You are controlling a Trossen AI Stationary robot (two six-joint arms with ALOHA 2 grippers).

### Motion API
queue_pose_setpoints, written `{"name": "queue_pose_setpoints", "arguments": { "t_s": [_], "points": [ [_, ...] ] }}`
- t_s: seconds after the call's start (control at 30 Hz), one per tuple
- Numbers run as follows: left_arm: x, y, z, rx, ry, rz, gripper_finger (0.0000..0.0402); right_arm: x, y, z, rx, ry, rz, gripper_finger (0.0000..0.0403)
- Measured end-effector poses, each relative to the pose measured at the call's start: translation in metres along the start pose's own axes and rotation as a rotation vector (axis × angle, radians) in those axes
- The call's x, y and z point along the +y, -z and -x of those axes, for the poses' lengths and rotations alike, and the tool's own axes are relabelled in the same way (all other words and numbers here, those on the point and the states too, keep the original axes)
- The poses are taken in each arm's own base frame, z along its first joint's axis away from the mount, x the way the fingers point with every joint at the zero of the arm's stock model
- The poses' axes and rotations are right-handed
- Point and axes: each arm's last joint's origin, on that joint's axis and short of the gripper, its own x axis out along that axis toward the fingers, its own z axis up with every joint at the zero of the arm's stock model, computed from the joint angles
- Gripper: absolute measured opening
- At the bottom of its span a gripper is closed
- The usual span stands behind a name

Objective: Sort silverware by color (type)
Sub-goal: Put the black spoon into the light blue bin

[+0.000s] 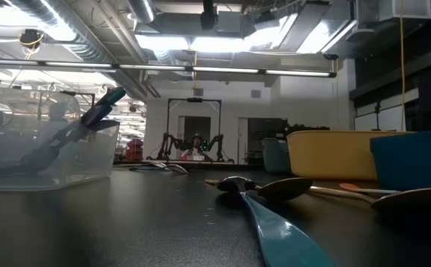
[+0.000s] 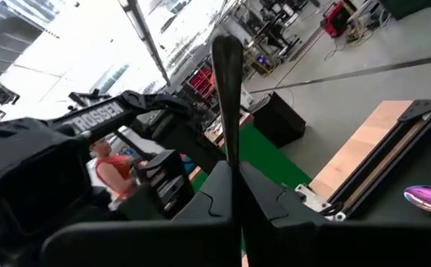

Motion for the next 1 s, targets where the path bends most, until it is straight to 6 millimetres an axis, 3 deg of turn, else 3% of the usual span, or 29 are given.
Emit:
{"name": "queue_pose_setpoints", "arguments": {
  "t_s": [0.23,0.5,1.0],
  "points": [
    [0.006,-0.007,0.003,0.025,0.023,0.056,0.0109,-0.001,0.001,0.000,0.010,0.003,0.056,0.0000],
    [0.018,-0.019,0.015,-0.020,0.044,0.146,0.0110,-0.001,0.002,0.000,0.022,0.013,0.059,0.0000],
    [0.016,-0.021,0.014,-0.020,0.063,0.190,0.0110,0.007,-0.003,0.000,-0.006,-0.094,-0.018,0.0000]
  ]
}}
